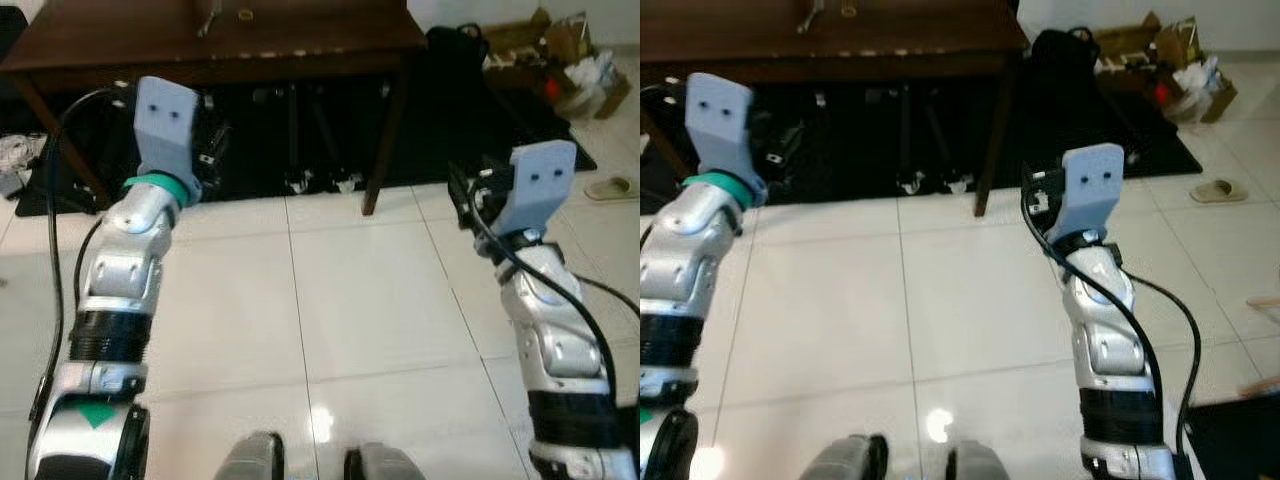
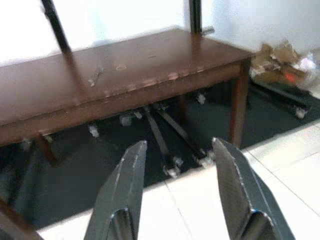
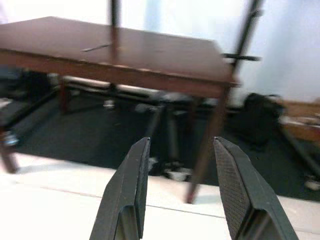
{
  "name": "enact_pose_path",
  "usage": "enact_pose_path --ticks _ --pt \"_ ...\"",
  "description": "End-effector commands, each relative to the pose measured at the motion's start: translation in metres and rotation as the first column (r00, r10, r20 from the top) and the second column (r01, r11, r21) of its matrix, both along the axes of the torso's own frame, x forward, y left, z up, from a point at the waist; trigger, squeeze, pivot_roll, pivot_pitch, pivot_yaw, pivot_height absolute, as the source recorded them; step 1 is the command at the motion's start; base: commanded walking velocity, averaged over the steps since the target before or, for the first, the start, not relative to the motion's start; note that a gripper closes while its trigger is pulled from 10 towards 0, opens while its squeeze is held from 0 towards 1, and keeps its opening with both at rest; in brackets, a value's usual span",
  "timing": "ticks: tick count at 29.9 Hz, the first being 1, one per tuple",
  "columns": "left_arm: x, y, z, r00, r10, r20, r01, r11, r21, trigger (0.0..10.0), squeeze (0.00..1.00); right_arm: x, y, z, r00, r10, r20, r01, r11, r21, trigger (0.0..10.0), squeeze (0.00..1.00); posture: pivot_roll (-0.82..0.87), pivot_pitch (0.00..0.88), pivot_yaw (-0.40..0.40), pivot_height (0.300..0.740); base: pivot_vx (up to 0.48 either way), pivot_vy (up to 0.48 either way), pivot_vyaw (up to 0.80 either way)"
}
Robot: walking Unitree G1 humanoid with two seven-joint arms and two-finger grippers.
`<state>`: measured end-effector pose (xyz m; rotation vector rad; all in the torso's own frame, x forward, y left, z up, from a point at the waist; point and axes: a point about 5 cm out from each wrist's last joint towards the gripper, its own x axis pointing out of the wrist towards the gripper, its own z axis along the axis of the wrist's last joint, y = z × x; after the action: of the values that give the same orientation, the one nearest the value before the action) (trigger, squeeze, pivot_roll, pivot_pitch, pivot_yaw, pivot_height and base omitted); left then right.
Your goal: Setting the table
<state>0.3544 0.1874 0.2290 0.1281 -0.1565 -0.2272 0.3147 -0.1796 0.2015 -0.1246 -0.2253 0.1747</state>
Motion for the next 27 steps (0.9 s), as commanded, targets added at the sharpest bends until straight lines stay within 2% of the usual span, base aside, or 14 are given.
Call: enact_pose_path --ticks 1,5,13,27 --pt "-0.005 -0.004 -0.004 0.995 -0.094 -0.039 0.092 0.994 -0.050 10.0 0.00 0.002 -0.002 -0.003 0.999 0.023 -0.031 -0.023 1.000 0.012 10.0 0.00 0.03 0.036 0.066 0.740 0.390 0.000 0.00" --pt "-0.009 0.000 -0.005 0.992 -0.119 -0.051 0.117 0.992 -0.052 10.0 0.00 0.007 0.004 0.002 0.997 0.070 -0.025 -0.069 0.997 0.015 10.0 0.00 0.04 0.037 0.058 0.740 0.332 0.000 0.00" --pt "-0.008 0.006 -0.007 0.998 -0.045 -0.039 0.043 0.998 -0.037 10.0 0.00 0.016 0.022 0.013 0.992 0.126 0.009 -0.126 0.991 0.034 10.0 0.00 0.05 0.040 0.050 0.740 0.357 0.000 0.00" --pt "-0.007 0.006 -0.005 0.998 -0.046 -0.044 0.046 0.999 -0.018 10.0 0.00 0.018 0.019 0.011 0.993 0.117 0.003 -0.117 0.992 0.038 10.0 0.00 0.04 0.032 0.051 0.740 0.480 0.000 0.00"
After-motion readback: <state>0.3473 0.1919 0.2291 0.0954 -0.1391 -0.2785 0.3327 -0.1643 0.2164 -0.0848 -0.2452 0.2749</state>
